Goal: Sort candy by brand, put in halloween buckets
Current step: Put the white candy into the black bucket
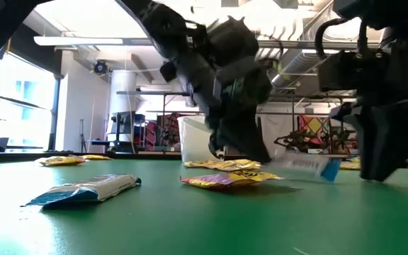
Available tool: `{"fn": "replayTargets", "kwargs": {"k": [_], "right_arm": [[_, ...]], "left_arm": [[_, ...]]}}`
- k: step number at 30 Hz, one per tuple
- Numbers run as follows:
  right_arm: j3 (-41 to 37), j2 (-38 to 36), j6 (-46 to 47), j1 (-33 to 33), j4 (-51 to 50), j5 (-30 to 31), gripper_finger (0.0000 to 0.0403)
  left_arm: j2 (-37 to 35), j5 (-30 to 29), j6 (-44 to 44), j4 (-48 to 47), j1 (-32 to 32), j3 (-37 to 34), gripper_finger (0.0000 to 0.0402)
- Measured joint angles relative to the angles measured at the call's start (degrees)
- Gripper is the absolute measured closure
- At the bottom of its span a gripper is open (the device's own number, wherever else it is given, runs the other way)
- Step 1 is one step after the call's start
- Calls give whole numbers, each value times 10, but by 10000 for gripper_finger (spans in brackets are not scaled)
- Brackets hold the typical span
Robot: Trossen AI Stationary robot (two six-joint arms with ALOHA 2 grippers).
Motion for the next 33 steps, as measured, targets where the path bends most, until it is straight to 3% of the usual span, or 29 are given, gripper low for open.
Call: {"fn": "replayTargets", "kwargs": {"k": [7, 11, 17, 27, 33], "right_arm": [[34, -38, 112, 17, -90, 39, 244], [34, -78, 178, 23, -87, 81, 210], [34, -133, 198, 33, -49, 152, 202], [34, -136, 233, 5, -25, 140, 201], [34, -136, 235, -3, -15, 101, 202]], "left_arm": [[-46, -60, 29, -22, -4, 1, 401], [-68, -94, 51, -23, -13, 1, 401], [-81, -147, 88, -13, -34, 1, 401], [-81, -200, 114, 37, -66, 1, 401], [-81, -227, 120, 54, -77, 1, 401]]}}
